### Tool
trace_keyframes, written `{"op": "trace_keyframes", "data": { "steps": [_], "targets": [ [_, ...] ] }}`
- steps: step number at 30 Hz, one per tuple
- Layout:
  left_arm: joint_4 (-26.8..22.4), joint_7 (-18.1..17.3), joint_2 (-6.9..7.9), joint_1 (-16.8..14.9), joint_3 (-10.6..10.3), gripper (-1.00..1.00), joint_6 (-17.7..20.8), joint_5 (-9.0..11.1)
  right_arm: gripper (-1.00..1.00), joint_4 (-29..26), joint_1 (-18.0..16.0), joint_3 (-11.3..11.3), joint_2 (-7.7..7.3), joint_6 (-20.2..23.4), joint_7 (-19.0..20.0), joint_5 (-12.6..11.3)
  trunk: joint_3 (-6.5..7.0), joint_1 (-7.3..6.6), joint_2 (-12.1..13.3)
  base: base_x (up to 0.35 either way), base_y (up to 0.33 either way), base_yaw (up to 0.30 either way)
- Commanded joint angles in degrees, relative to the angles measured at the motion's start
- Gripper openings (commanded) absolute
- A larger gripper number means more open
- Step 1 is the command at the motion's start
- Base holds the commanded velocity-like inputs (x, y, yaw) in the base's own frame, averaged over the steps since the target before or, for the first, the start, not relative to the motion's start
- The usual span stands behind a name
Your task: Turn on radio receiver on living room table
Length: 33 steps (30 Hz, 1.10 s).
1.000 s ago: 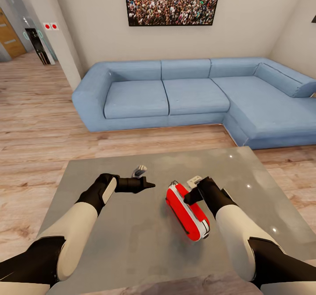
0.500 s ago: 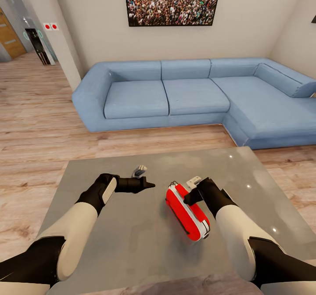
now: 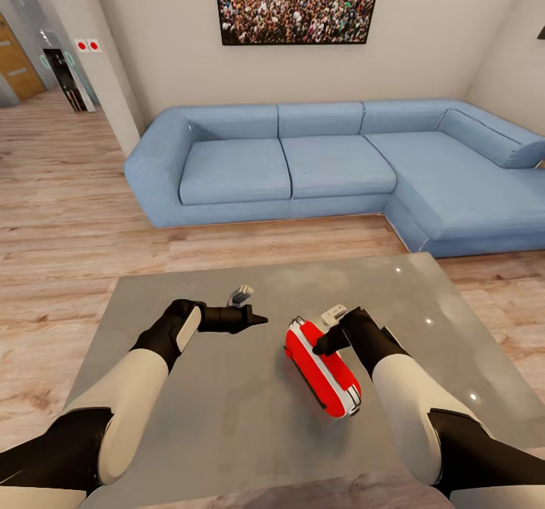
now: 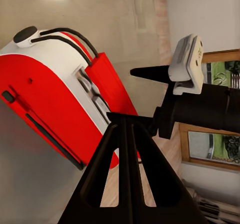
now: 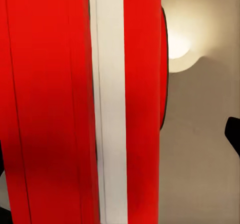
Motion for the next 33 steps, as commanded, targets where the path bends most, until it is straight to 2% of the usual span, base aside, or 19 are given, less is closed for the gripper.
{"op": "trace_keyframes", "data": {
  "steps": [1,17,20,24,27,29,30,31,33],
  "targets": [
    [0.00,0.01,0.00,0.00,0.00,-1.00,0.00,0.00,1.00,0.00,0.00,0.00,0.00,-0.01,0.00,0.00,0.00,0.00,0.00,0.000,0.000,0.000],
    [0.01,0.00,0.00,0.00,0.00,-1.00,-0.03,0.00,1.00,-0.40,0.00,0.07,-0.02,0.35,0.45,0.13,0.00,0.00,0.00,0.000,0.000,0.000],
    [0.01,0.02,0.00,0.00,0.00,-1.00,-0.01,0.00,1.00,-0.81,0.00,0.15,-0.10,1.06,1.39,0.16,0.00,0.00,0.00,0.000,0.000,0.000],
    [-0.01,0.03,0.00,0.00,0.04,-1.00,0.00,0.00,1.00,-1.71,-0.06,0.27,-0.15,4.97,5.16,0.22,0.00,0.00,0.00,0.000,0.000,0.000],
    [-0.04,0.04,0.00,0.00,0.09,-1.00,0.00,0.00,1.00,-7.47,-0.08,0.62,-0.32,10.07,11.08,0.53,0.00,0.00,0.00,0.000,0.000,0.000],
    [-0.07,0.05,0.00,0.00,0.14,-1.00,0.02,0.00,1.00,-15.95,-0.03,1.02,-0.39,14.90,16.67,0.94,0.00,0.00,0.00,0.000,0.000,0.000],
    [-0.07,0.05,-0.02,0.00,0.14,-1.00,0.03,0.00,1.00,-18.31,-0.03,1.19,-0.42,16.22,18.03,1.10,0.00,0.00,0.00,0.000,0.000,0.000],
    [-0.09,0.05,-0.01,0.00,0.16,-1.00,0.05,0.00,1.00,-22.98,-0.02,1.92,-0.48,18.89,20.57,1.55,0.00,0.00,0.00,0.000,0.000,0.000],
    [-0.15,0.05,-0.02,0.00,0.17,-1.00,0.07,0.00,1.00,-31.39,-0.01,5.07,-0.76,24.03,25.08,2.90,0.00,0.00,0.00,0.000,0.000,0.000]
  ]
}}
